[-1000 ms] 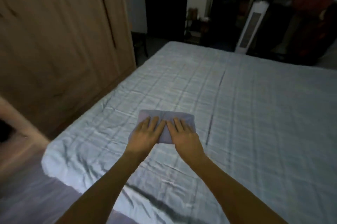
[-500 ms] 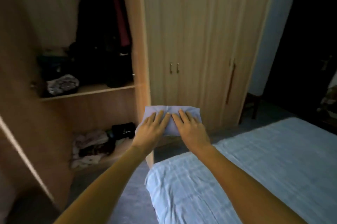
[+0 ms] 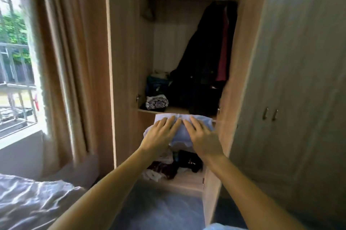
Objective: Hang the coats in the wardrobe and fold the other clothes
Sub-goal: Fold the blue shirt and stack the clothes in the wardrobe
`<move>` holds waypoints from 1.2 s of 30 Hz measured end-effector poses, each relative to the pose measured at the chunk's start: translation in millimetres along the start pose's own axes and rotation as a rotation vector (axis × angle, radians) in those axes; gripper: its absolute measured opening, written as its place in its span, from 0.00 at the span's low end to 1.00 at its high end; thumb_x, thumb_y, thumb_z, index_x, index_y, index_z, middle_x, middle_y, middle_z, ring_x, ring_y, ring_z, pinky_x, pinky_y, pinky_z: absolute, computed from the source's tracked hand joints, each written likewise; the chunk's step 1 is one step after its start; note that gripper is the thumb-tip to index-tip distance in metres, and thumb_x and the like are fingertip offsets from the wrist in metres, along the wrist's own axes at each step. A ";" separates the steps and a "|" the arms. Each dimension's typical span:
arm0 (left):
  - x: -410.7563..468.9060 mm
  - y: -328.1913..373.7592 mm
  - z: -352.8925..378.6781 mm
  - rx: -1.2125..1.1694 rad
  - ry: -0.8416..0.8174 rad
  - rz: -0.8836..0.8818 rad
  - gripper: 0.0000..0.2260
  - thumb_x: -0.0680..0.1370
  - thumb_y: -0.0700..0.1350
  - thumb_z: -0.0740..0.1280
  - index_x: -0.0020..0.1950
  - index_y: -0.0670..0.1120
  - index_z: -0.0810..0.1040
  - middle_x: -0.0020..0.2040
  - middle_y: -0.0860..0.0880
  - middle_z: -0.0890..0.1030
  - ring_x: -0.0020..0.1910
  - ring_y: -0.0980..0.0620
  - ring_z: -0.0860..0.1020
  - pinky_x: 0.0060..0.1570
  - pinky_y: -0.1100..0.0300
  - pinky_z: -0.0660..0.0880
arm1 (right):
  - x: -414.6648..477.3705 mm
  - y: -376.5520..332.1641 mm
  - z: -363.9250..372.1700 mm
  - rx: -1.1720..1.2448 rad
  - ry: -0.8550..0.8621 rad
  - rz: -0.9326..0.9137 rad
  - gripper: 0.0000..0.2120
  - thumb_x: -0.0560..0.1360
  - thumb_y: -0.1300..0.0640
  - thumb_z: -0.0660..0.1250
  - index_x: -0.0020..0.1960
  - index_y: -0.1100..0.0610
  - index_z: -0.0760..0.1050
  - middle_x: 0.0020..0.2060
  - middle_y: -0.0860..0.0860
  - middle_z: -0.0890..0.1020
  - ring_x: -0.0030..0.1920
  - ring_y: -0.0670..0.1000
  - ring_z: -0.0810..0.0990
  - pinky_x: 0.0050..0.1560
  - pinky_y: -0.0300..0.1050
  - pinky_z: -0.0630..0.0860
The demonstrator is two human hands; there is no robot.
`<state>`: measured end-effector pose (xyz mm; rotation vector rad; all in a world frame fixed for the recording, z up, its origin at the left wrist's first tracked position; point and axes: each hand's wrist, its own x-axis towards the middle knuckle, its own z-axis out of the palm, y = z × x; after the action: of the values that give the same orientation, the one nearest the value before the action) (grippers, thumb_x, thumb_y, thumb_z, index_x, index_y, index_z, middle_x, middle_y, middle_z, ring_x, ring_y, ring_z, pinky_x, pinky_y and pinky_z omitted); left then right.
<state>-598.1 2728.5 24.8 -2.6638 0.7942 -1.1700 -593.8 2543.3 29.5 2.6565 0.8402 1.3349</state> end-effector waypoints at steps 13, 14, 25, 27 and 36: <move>56.1 -173.5 133.1 -0.078 0.098 -0.042 0.39 0.61 0.41 0.78 0.68 0.39 0.65 0.61 0.39 0.77 0.50 0.42 0.80 0.44 0.51 0.79 | 154.6 -4.2 147.3 -0.056 -0.123 -0.010 0.35 0.49 0.53 0.84 0.56 0.56 0.81 0.53 0.54 0.83 0.45 0.51 0.84 0.33 0.41 0.79; 60.0 -181.0 144.1 -0.091 0.093 -0.042 0.39 0.61 0.41 0.79 0.68 0.39 0.65 0.60 0.40 0.77 0.50 0.42 0.80 0.44 0.51 0.79 | 161.6 -2.0 159.0 -0.063 -0.122 -0.013 0.34 0.50 0.53 0.84 0.55 0.56 0.81 0.52 0.54 0.83 0.44 0.51 0.84 0.32 0.40 0.78; 127.3 -247.6 265.5 -0.079 0.029 -0.088 0.35 0.62 0.41 0.79 0.65 0.43 0.67 0.60 0.42 0.77 0.49 0.42 0.80 0.41 0.51 0.79 | 228.0 55.1 301.0 0.005 -0.055 -0.016 0.34 0.48 0.58 0.84 0.53 0.56 0.82 0.50 0.54 0.84 0.43 0.52 0.84 0.31 0.41 0.80; 146.2 -256.6 284.5 -0.040 0.014 -0.091 0.33 0.63 0.41 0.78 0.64 0.43 0.68 0.59 0.41 0.78 0.48 0.42 0.81 0.39 0.51 0.80 | 240.0 72.0 329.9 0.013 -0.056 -0.020 0.34 0.48 0.57 0.85 0.54 0.56 0.82 0.51 0.53 0.84 0.44 0.52 0.84 0.32 0.41 0.80; 231.4 -305.1 380.3 0.013 -0.114 -0.187 0.39 0.59 0.49 0.82 0.64 0.45 0.67 0.58 0.44 0.79 0.49 0.45 0.81 0.40 0.53 0.80 | 311.9 144.3 448.2 0.174 -0.070 -0.037 0.30 0.51 0.54 0.85 0.52 0.54 0.83 0.50 0.51 0.84 0.42 0.49 0.84 0.33 0.39 0.79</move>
<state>-69.4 2835.2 7.7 -2.8136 0.5276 -1.0448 -41.0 2658.5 16.7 2.7829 1.0357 1.2055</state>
